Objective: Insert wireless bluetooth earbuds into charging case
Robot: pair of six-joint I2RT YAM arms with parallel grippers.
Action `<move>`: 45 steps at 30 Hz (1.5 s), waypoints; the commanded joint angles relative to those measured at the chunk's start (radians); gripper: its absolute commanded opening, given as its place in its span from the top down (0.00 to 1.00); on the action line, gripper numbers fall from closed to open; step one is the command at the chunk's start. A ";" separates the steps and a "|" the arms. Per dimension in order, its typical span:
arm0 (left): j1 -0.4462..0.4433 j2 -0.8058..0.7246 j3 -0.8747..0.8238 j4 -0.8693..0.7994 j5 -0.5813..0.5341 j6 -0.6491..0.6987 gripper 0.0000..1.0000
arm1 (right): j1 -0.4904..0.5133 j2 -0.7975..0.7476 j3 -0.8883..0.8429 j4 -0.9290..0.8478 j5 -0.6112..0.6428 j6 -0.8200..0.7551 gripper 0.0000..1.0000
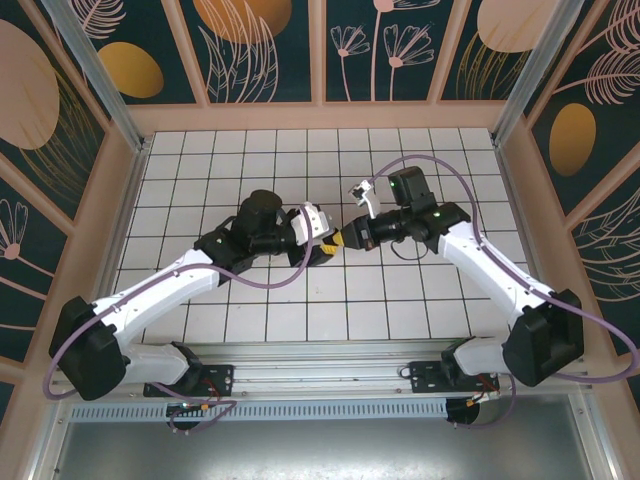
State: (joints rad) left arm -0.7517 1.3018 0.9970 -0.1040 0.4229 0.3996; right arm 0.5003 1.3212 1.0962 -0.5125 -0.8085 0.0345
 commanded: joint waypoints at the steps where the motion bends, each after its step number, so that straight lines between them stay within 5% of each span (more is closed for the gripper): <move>1: 0.000 -0.018 0.064 -0.102 0.091 0.055 0.44 | -0.014 -0.070 0.016 -0.100 -0.015 -0.261 0.85; 11: -0.001 0.002 0.084 -0.194 0.160 0.144 0.48 | -0.014 -0.161 0.005 -0.203 0.066 -0.764 0.89; 17: -0.001 0.023 0.086 -0.220 0.174 0.178 0.51 | -0.010 -0.188 0.007 -0.200 0.077 -0.929 0.90; 34: -0.010 0.057 0.113 -0.198 0.196 0.177 0.51 | 0.020 -0.091 0.064 -0.290 -0.014 -1.034 0.90; 45: -0.017 0.055 0.114 -0.204 0.205 0.191 0.74 | 0.022 -0.075 0.071 -0.259 -0.056 -1.021 0.90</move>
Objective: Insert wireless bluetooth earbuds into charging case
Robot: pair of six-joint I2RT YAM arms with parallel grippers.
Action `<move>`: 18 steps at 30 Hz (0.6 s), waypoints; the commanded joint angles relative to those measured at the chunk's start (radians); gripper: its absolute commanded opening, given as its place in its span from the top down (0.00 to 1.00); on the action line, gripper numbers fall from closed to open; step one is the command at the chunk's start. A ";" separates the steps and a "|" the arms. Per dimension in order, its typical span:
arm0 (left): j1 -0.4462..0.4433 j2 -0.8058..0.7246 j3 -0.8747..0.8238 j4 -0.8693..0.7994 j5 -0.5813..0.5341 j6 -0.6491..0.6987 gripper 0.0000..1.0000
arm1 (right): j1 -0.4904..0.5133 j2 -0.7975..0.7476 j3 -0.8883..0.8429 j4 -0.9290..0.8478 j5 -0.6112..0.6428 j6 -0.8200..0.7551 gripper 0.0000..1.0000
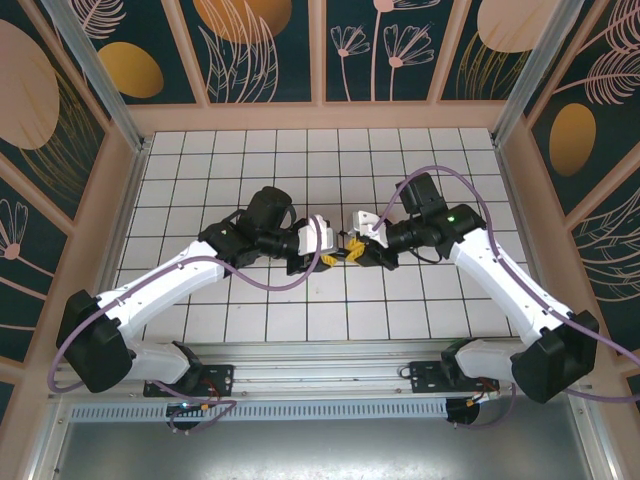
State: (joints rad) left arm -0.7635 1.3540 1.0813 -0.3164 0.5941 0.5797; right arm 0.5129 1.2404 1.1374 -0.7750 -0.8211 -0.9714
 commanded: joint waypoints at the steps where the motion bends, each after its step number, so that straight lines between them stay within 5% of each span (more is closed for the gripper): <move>1: -0.005 -0.001 0.026 0.011 0.036 0.011 0.76 | 0.009 0.004 0.025 0.010 -0.042 -0.011 0.90; 8: -0.004 -0.041 -0.039 0.122 0.033 -0.069 0.84 | -0.019 -0.094 -0.047 0.154 -0.021 0.080 0.75; 12: -0.005 -0.089 -0.177 0.349 0.046 -0.219 0.86 | -0.065 -0.226 -0.143 0.293 -0.056 0.182 0.62; 18: -0.005 -0.138 -0.362 0.752 0.080 -0.511 0.86 | -0.174 -0.408 -0.335 0.569 -0.207 0.406 0.57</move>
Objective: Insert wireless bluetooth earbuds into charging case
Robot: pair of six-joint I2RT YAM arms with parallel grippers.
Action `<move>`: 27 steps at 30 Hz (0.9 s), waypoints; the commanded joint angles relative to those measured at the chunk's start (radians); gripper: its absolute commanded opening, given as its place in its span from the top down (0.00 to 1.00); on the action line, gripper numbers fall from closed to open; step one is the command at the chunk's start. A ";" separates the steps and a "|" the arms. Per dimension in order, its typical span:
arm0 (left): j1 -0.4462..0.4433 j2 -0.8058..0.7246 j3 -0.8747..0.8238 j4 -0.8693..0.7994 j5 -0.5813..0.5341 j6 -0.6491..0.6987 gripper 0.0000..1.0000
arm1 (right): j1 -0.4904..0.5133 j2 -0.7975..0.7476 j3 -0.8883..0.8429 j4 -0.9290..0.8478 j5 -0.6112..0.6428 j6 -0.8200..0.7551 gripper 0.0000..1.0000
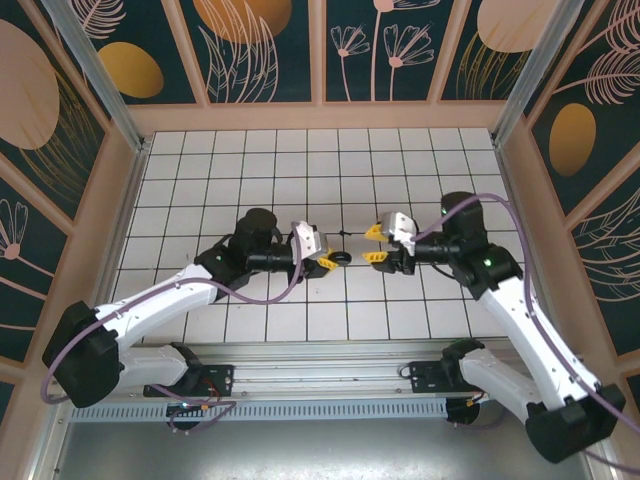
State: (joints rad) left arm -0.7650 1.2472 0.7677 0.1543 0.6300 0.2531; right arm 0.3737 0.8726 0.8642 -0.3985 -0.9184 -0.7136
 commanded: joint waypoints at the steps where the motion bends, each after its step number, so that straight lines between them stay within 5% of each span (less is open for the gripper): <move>1: -0.002 -0.034 -0.070 0.337 0.048 -0.216 0.86 | -0.049 -0.056 -0.081 0.221 -0.138 0.181 0.57; 10: -0.003 0.011 -0.060 0.422 0.115 -0.257 0.86 | -0.059 -0.033 -0.122 0.361 -0.242 0.346 0.53; 27: -0.003 0.045 0.012 0.354 0.177 -0.223 0.86 | -0.021 0.134 0.016 0.208 -0.323 0.197 0.55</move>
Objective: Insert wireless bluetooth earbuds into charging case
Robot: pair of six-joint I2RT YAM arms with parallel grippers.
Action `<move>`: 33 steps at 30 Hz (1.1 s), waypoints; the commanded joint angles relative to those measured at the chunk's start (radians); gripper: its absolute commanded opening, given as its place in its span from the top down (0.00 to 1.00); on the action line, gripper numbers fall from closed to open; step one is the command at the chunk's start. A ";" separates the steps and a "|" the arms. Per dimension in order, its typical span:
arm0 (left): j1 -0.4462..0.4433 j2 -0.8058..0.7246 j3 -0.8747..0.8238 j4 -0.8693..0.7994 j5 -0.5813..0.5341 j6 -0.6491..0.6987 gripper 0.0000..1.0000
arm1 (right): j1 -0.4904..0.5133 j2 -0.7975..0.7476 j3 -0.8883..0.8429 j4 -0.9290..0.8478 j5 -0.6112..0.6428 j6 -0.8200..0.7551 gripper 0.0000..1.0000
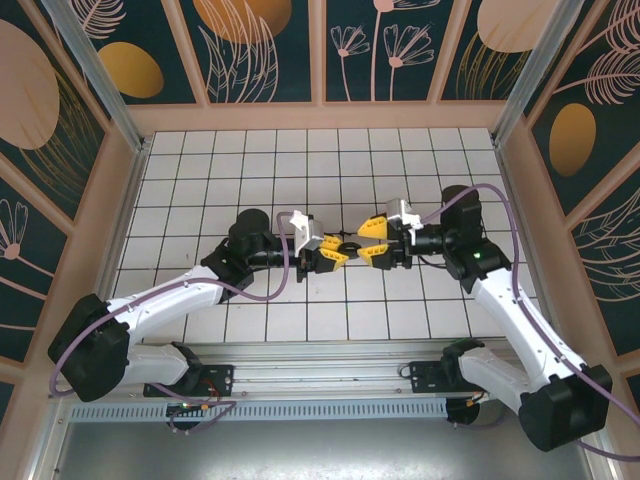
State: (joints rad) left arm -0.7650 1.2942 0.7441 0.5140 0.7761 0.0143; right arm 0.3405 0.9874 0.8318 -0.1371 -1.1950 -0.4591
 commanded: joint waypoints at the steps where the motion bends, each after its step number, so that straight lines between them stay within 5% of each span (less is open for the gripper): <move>1: -0.003 -0.001 0.040 -0.015 0.032 0.020 0.86 | 0.014 0.032 0.054 -0.068 -0.053 -0.074 0.56; 8: -0.003 -0.006 0.059 -0.020 0.021 0.024 0.86 | 0.023 0.096 0.093 -0.134 -0.082 -0.138 0.63; 14: -0.003 -0.001 0.075 -0.033 0.015 0.026 0.86 | 0.025 0.109 0.106 -0.146 -0.081 -0.156 0.80; 18: -0.002 0.006 0.089 -0.068 -0.001 0.051 0.73 | 0.026 0.103 0.121 -0.178 -0.074 -0.187 0.92; 25: -0.002 0.007 0.110 -0.169 -0.004 0.136 0.68 | 0.023 0.115 0.152 -0.227 -0.080 -0.229 0.93; 33: -0.003 0.008 0.118 -0.176 -0.009 0.146 0.81 | 0.022 0.136 0.170 -0.237 -0.088 -0.232 0.92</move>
State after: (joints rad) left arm -0.7647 1.2961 0.8326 0.3470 0.7635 0.1322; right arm 0.3599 1.1156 0.9653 -0.3622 -1.2594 -0.6750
